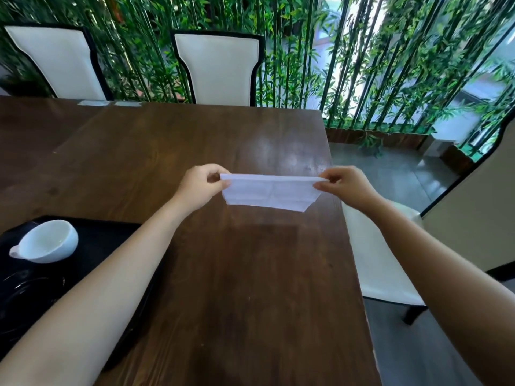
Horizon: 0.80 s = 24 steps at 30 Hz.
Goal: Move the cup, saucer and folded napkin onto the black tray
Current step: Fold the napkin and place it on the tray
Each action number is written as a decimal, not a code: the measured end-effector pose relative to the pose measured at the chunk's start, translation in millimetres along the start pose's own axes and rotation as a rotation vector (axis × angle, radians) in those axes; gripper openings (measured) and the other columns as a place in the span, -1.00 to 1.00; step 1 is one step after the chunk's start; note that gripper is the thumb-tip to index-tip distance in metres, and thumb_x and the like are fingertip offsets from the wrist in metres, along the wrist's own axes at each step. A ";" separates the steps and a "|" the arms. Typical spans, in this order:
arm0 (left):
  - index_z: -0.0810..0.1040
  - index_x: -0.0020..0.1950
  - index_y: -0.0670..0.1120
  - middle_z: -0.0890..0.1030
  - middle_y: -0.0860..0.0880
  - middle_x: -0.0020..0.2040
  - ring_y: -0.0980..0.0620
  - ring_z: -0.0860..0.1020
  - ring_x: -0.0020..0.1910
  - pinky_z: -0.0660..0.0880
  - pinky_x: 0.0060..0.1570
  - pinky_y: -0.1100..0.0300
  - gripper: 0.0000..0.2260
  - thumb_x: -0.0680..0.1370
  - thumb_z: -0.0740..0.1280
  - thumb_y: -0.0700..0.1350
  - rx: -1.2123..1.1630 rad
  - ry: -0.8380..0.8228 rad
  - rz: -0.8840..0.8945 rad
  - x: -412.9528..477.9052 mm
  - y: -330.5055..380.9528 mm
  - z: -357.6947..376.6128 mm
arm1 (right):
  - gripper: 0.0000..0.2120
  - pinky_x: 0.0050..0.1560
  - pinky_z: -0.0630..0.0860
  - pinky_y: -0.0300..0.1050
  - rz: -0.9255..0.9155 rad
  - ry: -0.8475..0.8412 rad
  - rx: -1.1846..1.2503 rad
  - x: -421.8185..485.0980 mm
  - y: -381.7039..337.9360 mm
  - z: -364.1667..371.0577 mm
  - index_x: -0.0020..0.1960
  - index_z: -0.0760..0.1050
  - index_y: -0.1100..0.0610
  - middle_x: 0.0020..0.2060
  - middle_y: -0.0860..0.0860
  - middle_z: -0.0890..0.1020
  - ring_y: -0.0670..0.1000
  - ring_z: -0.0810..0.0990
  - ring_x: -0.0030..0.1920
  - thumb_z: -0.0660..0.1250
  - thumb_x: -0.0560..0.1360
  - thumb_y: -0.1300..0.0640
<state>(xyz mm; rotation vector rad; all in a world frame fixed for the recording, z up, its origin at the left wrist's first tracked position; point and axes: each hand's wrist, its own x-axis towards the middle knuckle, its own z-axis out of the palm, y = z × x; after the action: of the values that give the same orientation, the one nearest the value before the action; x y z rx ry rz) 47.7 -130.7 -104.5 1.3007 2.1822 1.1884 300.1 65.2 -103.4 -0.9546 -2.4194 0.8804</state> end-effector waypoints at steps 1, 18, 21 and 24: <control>0.60 -0.15 0.03 0.65 0.05 -0.12 0.06 0.60 -0.09 0.50 -0.05 0.16 -0.91 0.46 0.39 -0.17 0.009 -0.007 -0.003 -12.0 -6.8 5.4 | -0.91 -0.33 0.35 -0.24 0.009 -0.026 0.007 -8.7 6.2 8.2 -0.28 0.60 0.10 -0.43 -0.08 0.52 -0.14 0.42 -0.40 0.46 0.40 0.16; 0.60 -0.03 0.02 0.63 0.10 -0.04 0.10 0.57 -0.03 0.48 -0.07 0.28 -0.92 0.49 0.37 -0.07 -0.061 -0.103 -0.278 -129.0 -75.4 65.4 | -0.89 -0.30 0.43 -0.35 0.235 -0.329 0.229 -106.2 65.2 72.0 -0.28 0.61 0.05 -0.43 -0.13 0.58 -0.23 0.51 -0.39 0.43 0.42 0.09; 0.59 -0.03 0.03 0.62 0.10 -0.04 0.11 0.56 -0.02 0.47 -0.06 0.27 -0.92 0.49 0.37 -0.06 -0.125 -0.037 -0.321 -116.9 -76.3 68.8 | -0.85 -0.33 0.41 -0.38 0.318 -0.283 0.376 -98.0 65.7 74.4 -0.26 0.59 0.06 -0.47 -0.17 0.50 -0.22 0.46 -0.42 0.40 0.45 0.03; 0.58 0.01 0.00 0.62 0.05 -0.01 0.08 0.56 0.00 0.51 -0.02 0.18 -0.88 0.50 0.36 -0.06 -0.191 0.030 -0.401 -102.7 -79.8 75.6 | -0.82 -0.22 0.42 -0.27 0.391 -0.264 0.462 -88.2 65.4 82.6 -0.23 0.57 0.11 -0.40 -0.08 0.49 -0.11 0.45 -0.32 0.36 0.49 0.03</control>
<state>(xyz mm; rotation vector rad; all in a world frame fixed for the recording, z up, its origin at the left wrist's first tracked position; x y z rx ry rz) 105.2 -198.9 -225.6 0.7280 2.1521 1.2170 345.7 5.8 -218.6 -1.1980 -2.0979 1.7100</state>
